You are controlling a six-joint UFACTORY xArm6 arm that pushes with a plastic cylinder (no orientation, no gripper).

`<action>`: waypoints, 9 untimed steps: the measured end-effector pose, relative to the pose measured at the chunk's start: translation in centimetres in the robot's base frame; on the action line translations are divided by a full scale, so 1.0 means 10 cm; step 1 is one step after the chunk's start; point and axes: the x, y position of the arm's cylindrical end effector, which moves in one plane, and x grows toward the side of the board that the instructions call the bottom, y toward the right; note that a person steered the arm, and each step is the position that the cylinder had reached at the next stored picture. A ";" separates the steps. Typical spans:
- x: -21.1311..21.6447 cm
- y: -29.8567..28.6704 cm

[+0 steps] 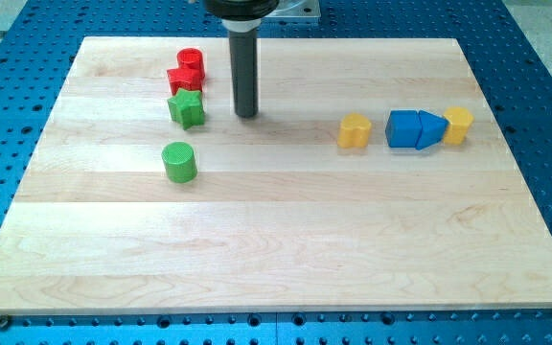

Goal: Move the green circle to the bottom of the green star

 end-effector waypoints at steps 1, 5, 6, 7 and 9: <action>-0.01 -0.32; 1.34 0.16; 1.25 -0.48; 0.73 -0.61; 1.66 -0.24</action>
